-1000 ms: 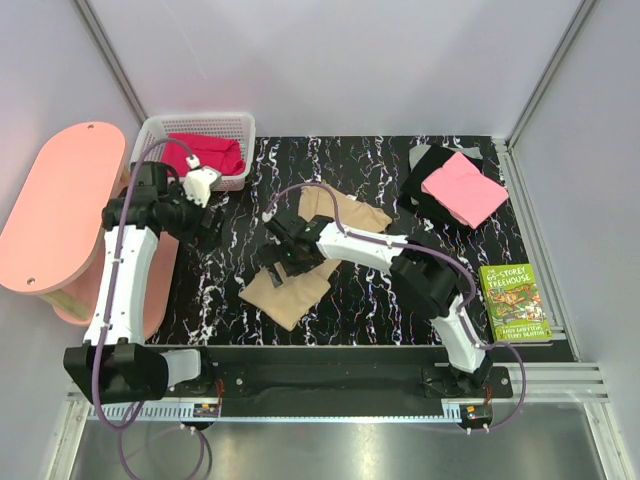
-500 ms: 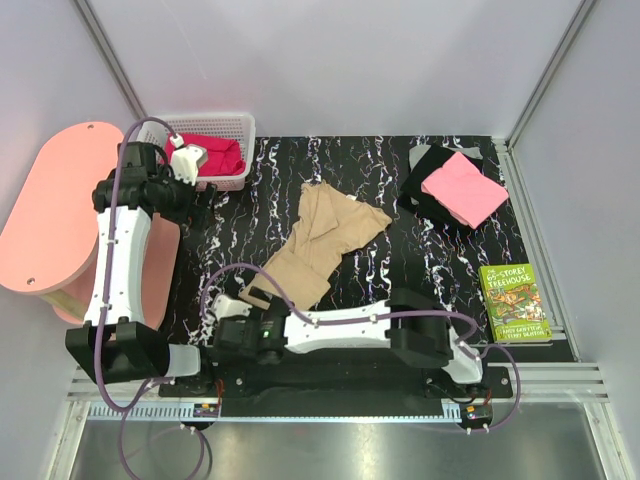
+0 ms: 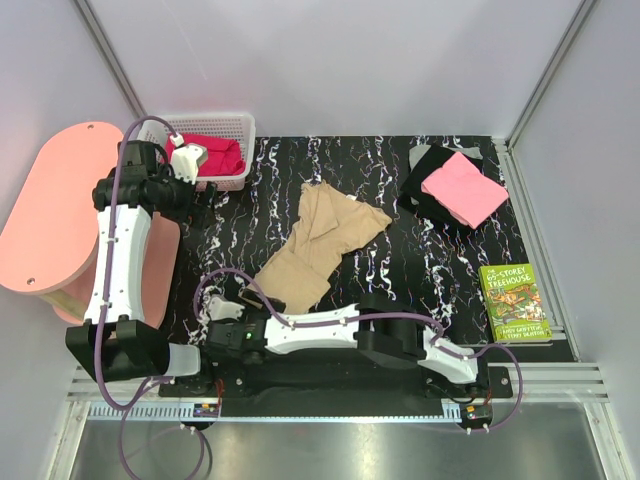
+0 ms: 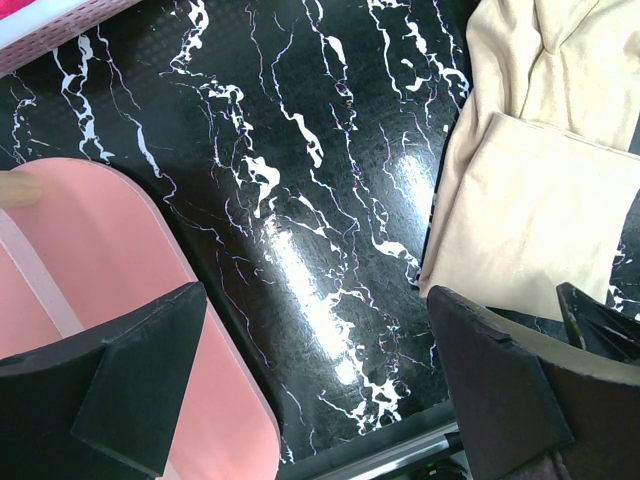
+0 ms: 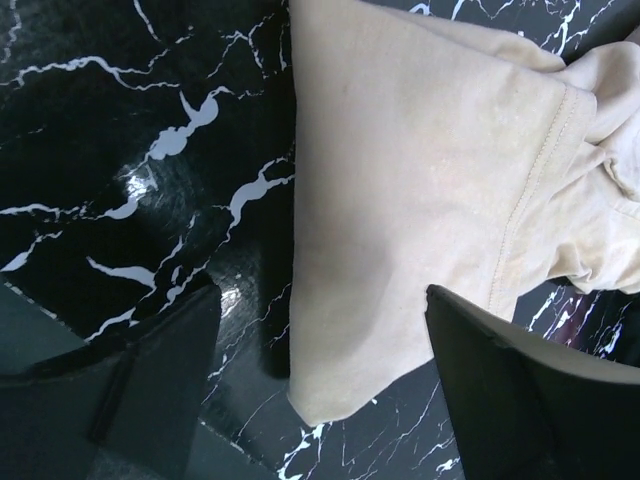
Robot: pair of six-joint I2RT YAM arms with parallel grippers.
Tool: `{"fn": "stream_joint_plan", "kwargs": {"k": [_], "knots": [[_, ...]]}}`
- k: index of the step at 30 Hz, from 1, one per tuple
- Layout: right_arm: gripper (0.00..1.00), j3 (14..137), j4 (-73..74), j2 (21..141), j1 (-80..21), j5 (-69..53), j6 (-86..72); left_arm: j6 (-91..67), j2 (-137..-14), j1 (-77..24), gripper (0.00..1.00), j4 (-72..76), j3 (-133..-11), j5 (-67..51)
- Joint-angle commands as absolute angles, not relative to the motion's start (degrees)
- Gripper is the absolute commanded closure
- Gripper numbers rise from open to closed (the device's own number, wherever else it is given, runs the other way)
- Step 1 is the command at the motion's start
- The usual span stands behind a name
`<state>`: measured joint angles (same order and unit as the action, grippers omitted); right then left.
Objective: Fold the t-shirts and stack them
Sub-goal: Grab one side of the 2/3 rectangular tshirt with right arm
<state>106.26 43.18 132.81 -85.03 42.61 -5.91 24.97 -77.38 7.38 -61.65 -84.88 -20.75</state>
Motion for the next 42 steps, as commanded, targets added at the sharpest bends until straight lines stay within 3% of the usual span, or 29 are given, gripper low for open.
{"fn": "stream_joint_plan", "kwargs": {"k": [1,5,7,10,13,14,15,31,42], "knots": [[0.17,106.09,43.68,134.82,-82.97,41.32,-10.53,25.14,-75.85,7.38,0.01,-61.08,-86.92,-21.27],[0.35,103.28,43.68,134.12,-81.57,40.87,-12.57,25.49,-75.85,7.38,0.01,-61.08,-86.84,-21.18],[0.36,101.70,43.77,133.86,-80.86,40.61,-13.35,25.66,-75.76,7.38,0.01,-61.08,-86.66,-21.18],[0.47,100.81,43.68,133.42,-79.90,39.73,-14.06,25.40,-75.59,7.38,0.01,-61.00,-86.66,-21.62],[0.78,101.34,43.68,133.50,-79.72,38.85,-14.15,25.31,-75.67,7.38,0.01,-61.08,-86.75,-21.71],[0.97,101.60,43.68,133.51,-79.72,38.59,-14.15,25.31,-75.67,7.38,0.01,-61.00,-86.84,-21.71],[1.00,102.12,43.77,133.42,-79.72,37.89,-14.50,25.40,-75.67,7.38,0.01,-61.08,-86.92,-21.53],[1.00,119.26,54.23,126.13,-85.60,26.55,-18.28,25.31,-76.29,7.47,0.01,-61.08,-88.15,-21.71],[1.00,119.97,53.97,121.21,-86.49,21.80,-19.78,25.49,-76.38,7.29,0.01,-61.35,-89.21,-21.62]]}}
